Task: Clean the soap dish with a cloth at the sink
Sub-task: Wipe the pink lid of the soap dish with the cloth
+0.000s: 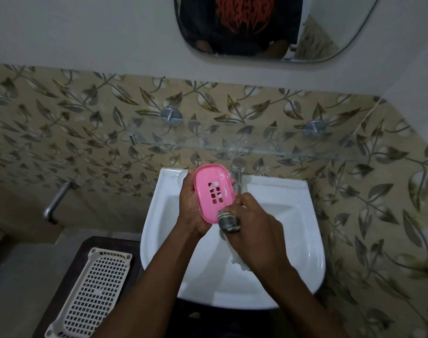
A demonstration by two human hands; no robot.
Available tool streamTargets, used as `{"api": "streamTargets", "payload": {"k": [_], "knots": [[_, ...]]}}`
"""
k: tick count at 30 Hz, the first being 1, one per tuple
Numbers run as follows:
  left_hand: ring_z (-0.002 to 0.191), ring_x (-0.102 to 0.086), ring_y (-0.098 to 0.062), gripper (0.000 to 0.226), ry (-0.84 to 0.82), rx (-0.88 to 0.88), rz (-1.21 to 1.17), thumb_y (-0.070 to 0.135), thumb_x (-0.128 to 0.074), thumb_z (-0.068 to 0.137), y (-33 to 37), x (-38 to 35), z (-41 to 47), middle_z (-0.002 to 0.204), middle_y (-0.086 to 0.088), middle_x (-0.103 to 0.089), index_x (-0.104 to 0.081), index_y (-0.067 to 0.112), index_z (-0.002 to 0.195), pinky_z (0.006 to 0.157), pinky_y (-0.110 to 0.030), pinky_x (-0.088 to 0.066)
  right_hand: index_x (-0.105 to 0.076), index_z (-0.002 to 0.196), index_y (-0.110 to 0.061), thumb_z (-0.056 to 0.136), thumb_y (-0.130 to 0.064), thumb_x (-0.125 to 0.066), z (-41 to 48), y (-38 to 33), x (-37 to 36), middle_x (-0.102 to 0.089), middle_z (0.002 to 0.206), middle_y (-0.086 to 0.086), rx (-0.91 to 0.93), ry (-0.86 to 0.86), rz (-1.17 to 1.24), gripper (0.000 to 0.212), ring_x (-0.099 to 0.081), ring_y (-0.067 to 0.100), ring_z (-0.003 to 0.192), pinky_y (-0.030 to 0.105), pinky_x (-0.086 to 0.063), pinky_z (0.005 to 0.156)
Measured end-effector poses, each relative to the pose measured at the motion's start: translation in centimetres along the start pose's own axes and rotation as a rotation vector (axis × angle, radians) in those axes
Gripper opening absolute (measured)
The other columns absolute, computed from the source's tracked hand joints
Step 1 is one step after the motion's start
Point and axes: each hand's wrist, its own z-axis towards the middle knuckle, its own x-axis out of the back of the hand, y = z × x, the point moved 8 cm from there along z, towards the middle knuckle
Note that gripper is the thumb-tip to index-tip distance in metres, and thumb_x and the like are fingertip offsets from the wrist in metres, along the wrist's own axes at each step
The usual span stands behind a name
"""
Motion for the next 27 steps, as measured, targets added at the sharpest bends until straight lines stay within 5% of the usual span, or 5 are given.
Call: {"api": "streamTargets", "payload": {"k": [7, 11, 15, 22, 27], "knots": [[0.078, -0.072, -0.028, 0.066, -0.036, 0.038, 0.096, 0.064, -0.031, 0.090, -0.7, -0.1, 0.1, 0.095, -0.014, -0.074, -0.064, 0.012, 0.113, 0.072, -0.038, -0.059, -0.067, 0.093, -0.026, 0.089, -0.042, -0.065, 1.2, 2.4, 1.9, -0.057, 0.099, -0.009, -0.160, 0.092, -0.043, 0.017, -0.054, 0.009, 0.068, 0.012, -0.030, 0.052], [0.090, -0.069, -0.033, 0.069, -0.016, 0.018, 0.072, 0.064, -0.043, 0.077, -0.2, -0.1, 0.1, 0.103, -0.015, -0.072, -0.063, 0.011, 0.116, 0.080, -0.043, -0.056, -0.067, 0.105, -0.028, 0.088, -0.040, -0.067, -0.1, 0.6, 0.1, -0.058, 0.108, -0.010, -0.034, -0.036, -0.039, 0.021, -0.065, 0.013, 0.085, 0.023, -0.051, 0.070], [0.071, -0.071, -0.024, 0.063, 0.009, 0.043, 0.158, 0.061, -0.023, 0.096, -0.9, 0.1, 0.0, 0.086, -0.011, -0.074, -0.063, 0.013, 0.106, 0.067, -0.036, -0.058, -0.069, 0.097, -0.026, 0.086, -0.034, -0.072, 1.9, 1.9, 2.1, -0.062, 0.098, -0.007, -0.096, 0.077, -0.084, 0.014, -0.054, 0.008, 0.068, 0.014, -0.033, 0.054], [0.060, -0.073, -0.023, 0.064, -0.012, 0.053, 0.167, 0.057, -0.019, 0.099, -0.4, 0.1, 0.2, 0.076, -0.011, -0.075, -0.061, 0.010, 0.105, 0.052, -0.032, -0.058, -0.070, 0.107, -0.032, 0.085, -0.032, -0.072, 0.8, 0.1, 1.1, -0.061, 0.108, -0.009, 0.065, -0.053, -0.227, 0.022, -0.067, 0.015, 0.084, 0.022, -0.043, 0.063], [0.077, -0.062, -0.025, 0.058, 0.005, 0.062, 0.226, 0.058, -0.021, 0.098, -1.4, -0.3, -0.3, 0.072, -0.007, -0.074, -0.062, 0.016, 0.101, 0.071, -0.036, -0.048, -0.072, 0.101, -0.028, 0.080, -0.033, -0.078, 4.2, 0.9, 2.3, -0.062, 0.099, -0.006, 0.036, 0.075, -0.267, 0.023, -0.064, 0.015, 0.074, 0.021, -0.035, 0.056]]}}
